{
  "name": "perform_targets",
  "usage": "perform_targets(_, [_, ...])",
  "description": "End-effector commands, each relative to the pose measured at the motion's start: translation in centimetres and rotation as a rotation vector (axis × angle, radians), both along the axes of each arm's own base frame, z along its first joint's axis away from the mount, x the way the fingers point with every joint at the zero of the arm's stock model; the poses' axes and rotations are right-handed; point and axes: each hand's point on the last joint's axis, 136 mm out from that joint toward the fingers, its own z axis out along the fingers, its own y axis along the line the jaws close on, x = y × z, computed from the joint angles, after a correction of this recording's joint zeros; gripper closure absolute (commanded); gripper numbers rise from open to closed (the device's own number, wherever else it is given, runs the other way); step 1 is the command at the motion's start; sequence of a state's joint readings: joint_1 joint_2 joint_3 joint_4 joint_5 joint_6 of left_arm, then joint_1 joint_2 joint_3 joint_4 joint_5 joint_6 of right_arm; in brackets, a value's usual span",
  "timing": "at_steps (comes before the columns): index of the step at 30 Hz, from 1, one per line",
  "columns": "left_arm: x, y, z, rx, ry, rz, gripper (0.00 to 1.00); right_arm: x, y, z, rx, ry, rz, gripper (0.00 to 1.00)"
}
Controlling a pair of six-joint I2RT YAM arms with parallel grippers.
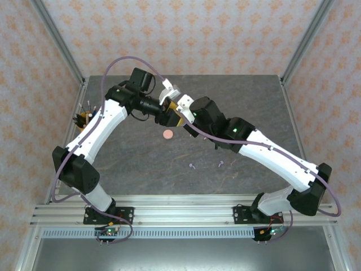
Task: Insert wireless bluetooth earbuds into charging case
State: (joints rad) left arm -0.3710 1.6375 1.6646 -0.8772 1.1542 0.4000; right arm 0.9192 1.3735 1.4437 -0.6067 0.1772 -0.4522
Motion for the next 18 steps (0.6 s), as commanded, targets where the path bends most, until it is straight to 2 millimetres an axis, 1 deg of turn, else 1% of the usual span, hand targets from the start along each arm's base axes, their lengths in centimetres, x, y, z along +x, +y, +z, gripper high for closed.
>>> perform_targets(1, [-1.3, 0.2, 0.7, -0.017, 0.015, -0.052, 0.4, 0.4, -0.8, 0.3, -0.072, -0.043, -0.031, 1.0])
perform_targets(7, [-2.2, 0.8, 0.0, -0.012, 0.055, -0.075, 0.4, 0.6, -1.4, 1.0, -0.092, -0.076, -0.041, 1.0])
perform_targets(18, [-2.1, 1.0, -0.3, -0.013, 0.065, -0.076, 0.42, 0.1, -1.1, 1.7, -0.091, -0.061, -0.003, 1.0])
